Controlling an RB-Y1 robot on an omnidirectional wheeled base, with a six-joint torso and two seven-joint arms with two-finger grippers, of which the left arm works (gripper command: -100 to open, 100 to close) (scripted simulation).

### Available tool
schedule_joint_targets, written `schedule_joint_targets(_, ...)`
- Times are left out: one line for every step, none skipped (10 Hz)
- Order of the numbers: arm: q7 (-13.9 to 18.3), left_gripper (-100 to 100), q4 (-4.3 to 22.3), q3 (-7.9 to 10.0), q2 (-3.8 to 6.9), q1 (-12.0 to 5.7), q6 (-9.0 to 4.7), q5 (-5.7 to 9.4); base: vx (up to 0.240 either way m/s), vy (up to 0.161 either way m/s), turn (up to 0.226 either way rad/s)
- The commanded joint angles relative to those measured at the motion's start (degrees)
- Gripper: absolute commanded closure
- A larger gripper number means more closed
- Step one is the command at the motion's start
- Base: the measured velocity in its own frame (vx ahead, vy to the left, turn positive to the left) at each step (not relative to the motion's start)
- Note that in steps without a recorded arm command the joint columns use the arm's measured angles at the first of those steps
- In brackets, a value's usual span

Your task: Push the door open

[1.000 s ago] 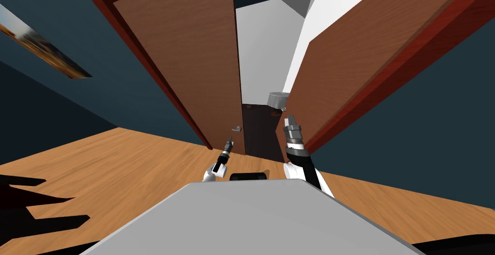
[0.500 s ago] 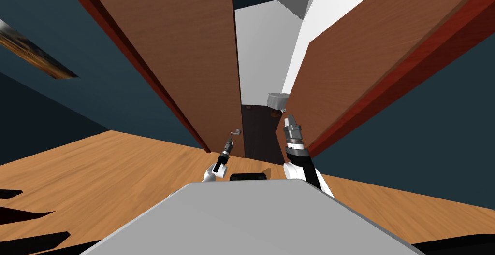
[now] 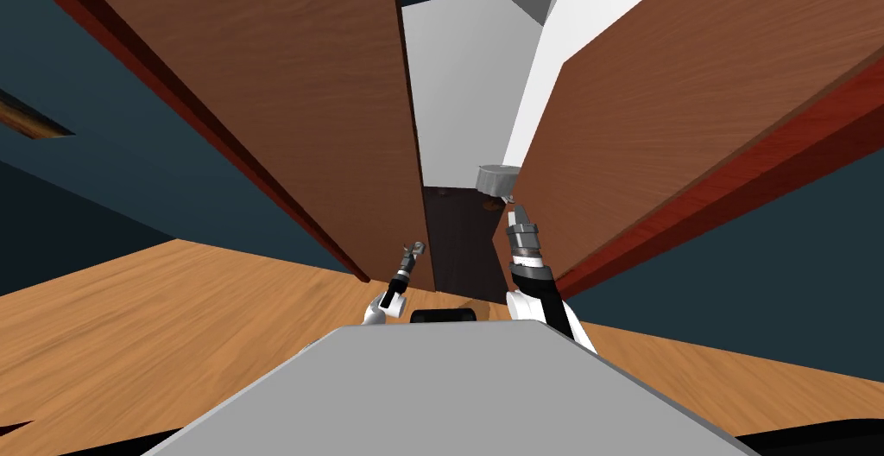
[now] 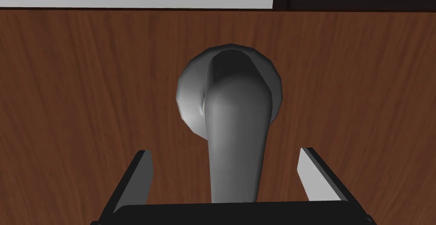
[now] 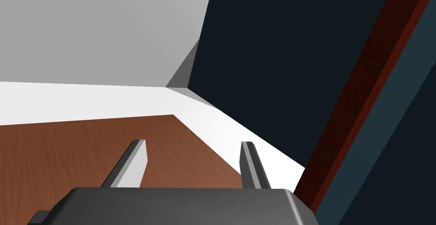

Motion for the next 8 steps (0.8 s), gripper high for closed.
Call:
schedule_joint_targets(0.0,-100,0.0,0.0,0.0,0.0,0.0,0.0,0.09,-0.021,0.0)
schedule_joint_targets(0.0,100,0.0,0.0,0.0,0.0,0.0,0.0,-0.012,0.004,0.003)
schedule_joint_targets(0.0,100,0.0,0.0,0.0,0.0,0.0,0.0,-0.029,0.009,-0.012)
schedule_joint_targets(0.0,100,0.0,0.0,0.0,0.0,0.0,0.0,-0.015,0.007,-0.018)
schedule_joint_targets(0.0,100,0.0,0.0,0.0,0.0,0.0,0.0,0.0,0.0,0.0)
schedule_joint_targets(0.0,100,0.0,0.0,0.0,0.0,0.0,0.0,0.0,0.0,0.0)
schedule_joint_targets(0.0,100,0.0,0.0,0.0,0.0,0.0,0.0,0.0,0.0,0.0)
schedule_joint_targets(-0.32,100,0.08,0.85,0.03,-0.31,0.06,0.31,0.111,-0.034,0.026)
